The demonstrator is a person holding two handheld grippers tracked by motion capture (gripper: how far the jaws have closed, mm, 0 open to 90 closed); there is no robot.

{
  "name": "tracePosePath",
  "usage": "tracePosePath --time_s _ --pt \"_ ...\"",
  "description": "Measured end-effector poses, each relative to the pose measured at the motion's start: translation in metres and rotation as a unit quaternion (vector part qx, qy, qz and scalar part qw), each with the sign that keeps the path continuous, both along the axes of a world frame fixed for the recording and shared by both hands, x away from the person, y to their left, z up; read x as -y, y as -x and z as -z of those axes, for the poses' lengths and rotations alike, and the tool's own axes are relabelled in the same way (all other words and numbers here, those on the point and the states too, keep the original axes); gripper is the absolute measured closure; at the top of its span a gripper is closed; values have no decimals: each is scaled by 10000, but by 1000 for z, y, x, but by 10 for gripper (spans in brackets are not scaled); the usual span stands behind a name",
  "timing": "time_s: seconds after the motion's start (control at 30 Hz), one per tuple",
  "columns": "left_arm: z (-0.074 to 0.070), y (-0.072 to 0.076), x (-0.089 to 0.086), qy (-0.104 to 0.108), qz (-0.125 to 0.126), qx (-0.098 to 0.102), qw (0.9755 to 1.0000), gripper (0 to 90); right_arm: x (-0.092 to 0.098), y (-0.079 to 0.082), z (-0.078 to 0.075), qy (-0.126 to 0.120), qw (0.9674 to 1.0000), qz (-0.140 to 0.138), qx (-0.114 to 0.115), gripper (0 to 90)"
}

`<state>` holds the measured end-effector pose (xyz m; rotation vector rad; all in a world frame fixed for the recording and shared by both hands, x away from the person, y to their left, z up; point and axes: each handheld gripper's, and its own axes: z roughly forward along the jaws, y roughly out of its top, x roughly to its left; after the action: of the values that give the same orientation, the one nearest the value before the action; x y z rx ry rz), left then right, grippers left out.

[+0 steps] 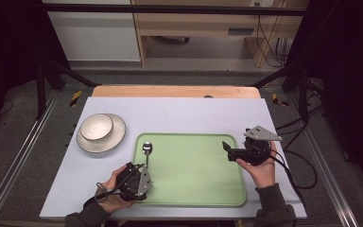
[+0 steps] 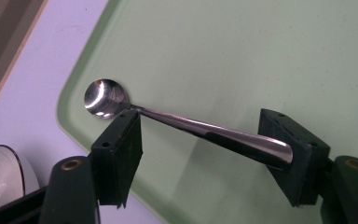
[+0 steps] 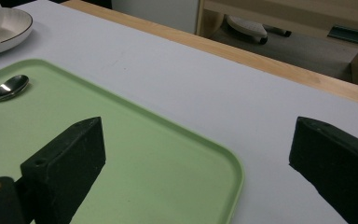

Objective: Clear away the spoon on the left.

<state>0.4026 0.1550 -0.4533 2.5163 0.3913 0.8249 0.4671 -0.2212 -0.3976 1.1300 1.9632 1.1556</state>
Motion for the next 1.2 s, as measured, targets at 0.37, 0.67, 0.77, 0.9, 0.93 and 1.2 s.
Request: tracePosePath --time_s 0.37,0.67,0.77,0.9,0.93,1.2 --pt "3 -1 2 -130 69 -140 9998 250 0 0 0 2 10000 0 -5 38" --pt "1 0 3 -96 62 -262 9996 183 0 0 0 8 10000 5 -21 33" --pt "-2 0 2 -22 48 -294 9996 180 0 0 0 4 10000 4 -23 32" --pt "-6 1 1 112 35 -295 9995 174 1 0 -1 2 10000 5 -9 32" --pt "-7 1 0 190 21 -307 9993 174 1 0 -1 0 10000 7 -9 32" --pt "-16 -2 -8 563 -134 -299 9979 169 2 1 -2 -7 10000 21 -5 31"
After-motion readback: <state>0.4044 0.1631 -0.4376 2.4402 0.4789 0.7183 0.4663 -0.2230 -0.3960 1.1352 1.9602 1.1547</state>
